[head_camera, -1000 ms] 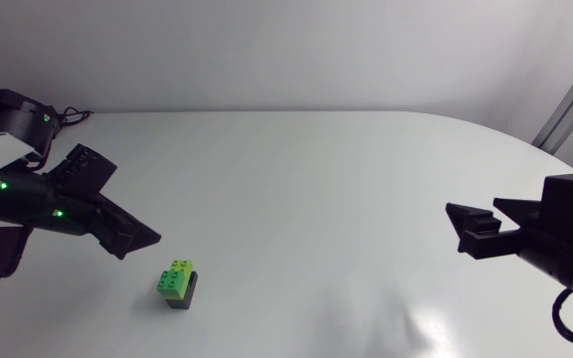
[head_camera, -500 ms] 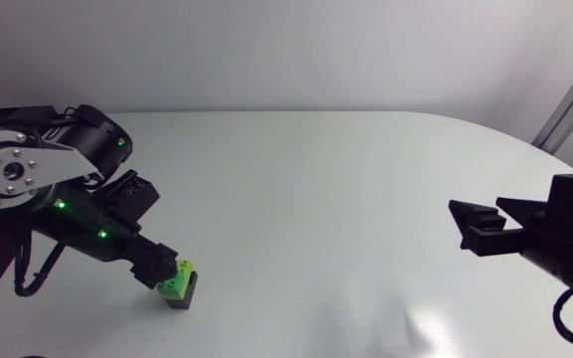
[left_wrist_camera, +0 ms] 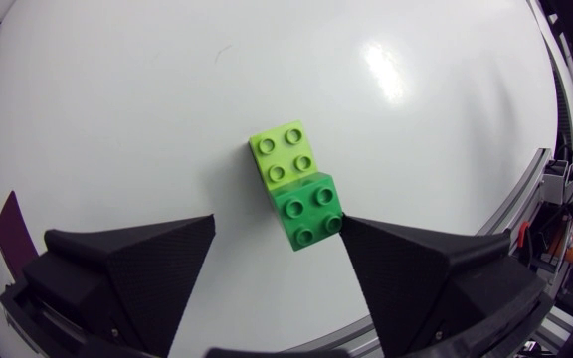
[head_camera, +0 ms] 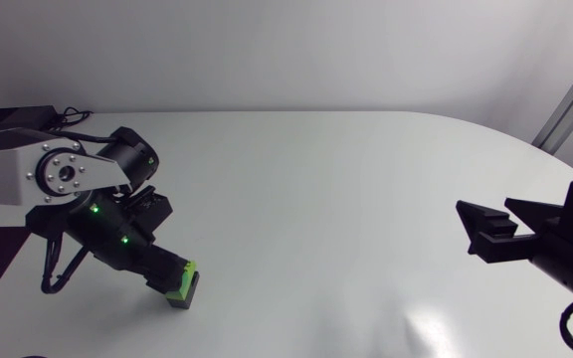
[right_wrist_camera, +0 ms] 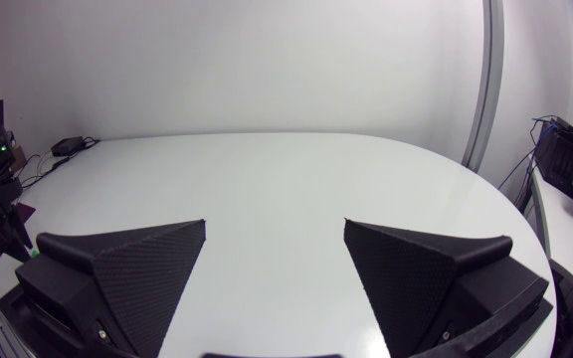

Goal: Separate the duplo bricks

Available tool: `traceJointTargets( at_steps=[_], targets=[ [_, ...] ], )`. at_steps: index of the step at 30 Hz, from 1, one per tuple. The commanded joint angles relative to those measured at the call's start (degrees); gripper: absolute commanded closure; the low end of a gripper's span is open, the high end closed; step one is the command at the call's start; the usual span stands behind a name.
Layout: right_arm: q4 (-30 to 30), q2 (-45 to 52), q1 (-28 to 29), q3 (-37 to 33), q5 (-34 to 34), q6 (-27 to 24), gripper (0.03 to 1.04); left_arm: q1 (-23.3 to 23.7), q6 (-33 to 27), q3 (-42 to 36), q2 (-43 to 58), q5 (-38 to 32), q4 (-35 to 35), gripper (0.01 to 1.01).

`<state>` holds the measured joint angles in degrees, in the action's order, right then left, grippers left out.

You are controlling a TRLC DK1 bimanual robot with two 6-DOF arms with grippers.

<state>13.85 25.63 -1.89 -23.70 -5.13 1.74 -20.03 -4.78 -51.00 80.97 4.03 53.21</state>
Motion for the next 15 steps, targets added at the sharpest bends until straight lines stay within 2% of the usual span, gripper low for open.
traceJointTargets(
  at_steps=[1, 10, 15],
  targets=[
    [0.74, -0.31, 0.31, 1.73, 0.2, 1.43, 0.06, -0.62, 1.7, -0.15, 1.47, -0.96, 1.55, 0.161],
    [0.66, -0.67, 0.31, 2.08, 0.12, 1.34, 0.06, -0.01, 2.4, -3.66, 0.59, -0.96, 2.6, 0.161],
    [0.22, -1.11, 0.31, 2.96, 0.12, 1.25, 0.06, -1.33, 3.11, -4.28, 0.51, -0.87, 2.69, 0.154]
  ],
)
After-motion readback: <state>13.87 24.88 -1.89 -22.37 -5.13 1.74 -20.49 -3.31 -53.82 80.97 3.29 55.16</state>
